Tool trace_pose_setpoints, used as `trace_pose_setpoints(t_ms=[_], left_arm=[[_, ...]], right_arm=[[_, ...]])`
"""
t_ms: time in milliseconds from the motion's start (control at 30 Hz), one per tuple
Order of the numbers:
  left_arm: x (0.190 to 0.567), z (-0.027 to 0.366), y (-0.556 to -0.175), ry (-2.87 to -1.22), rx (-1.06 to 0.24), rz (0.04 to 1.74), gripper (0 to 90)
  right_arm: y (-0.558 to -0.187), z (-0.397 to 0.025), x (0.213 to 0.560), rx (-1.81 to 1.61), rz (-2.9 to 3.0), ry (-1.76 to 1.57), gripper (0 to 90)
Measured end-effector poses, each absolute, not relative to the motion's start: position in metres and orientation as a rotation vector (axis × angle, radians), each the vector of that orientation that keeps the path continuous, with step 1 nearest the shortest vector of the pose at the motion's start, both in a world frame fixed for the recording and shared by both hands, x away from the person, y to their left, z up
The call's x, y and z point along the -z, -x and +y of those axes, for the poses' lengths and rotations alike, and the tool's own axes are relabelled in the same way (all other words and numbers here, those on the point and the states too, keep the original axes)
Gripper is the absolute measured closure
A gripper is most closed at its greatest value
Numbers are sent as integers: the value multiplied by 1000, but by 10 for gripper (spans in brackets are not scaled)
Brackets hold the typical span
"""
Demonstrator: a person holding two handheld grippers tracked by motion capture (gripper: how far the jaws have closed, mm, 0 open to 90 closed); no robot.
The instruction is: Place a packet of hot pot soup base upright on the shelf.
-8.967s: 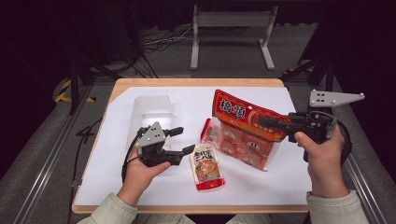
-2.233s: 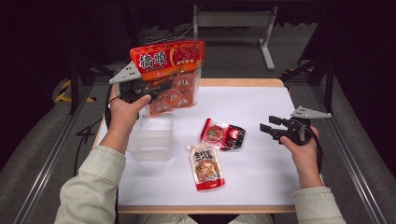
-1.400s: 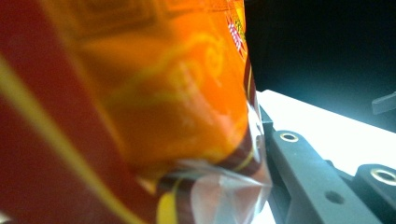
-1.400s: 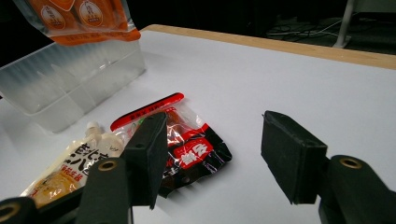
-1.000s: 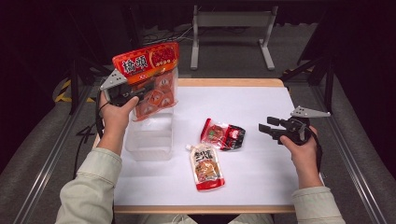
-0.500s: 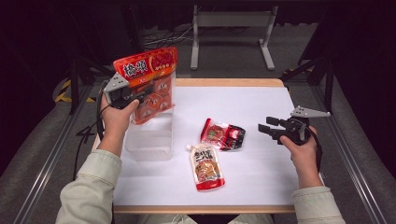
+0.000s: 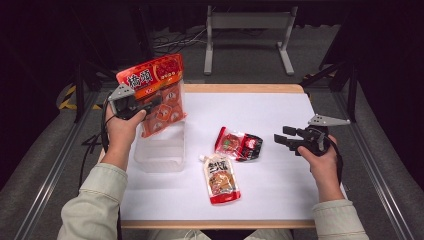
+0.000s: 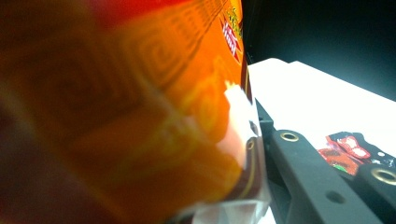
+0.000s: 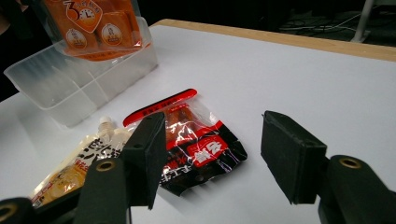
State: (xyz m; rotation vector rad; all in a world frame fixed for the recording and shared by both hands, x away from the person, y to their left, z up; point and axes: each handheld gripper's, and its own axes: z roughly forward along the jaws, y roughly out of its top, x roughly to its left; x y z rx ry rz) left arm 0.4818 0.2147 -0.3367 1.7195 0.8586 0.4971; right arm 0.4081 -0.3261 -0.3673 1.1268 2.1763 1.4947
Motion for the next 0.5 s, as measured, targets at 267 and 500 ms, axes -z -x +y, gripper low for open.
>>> trace_pose_setpoints(t_ms=[267, 500], left_arm=[[340, 218, -478, -1718, -501, 866, 712], [344, 221, -471, -1717, -510, 874, 712]], right_arm=[[-408, -324, 368, -1492, 2186, -1122, 416], [-408, -323, 368, -1487, 2189, -1123, 416]])
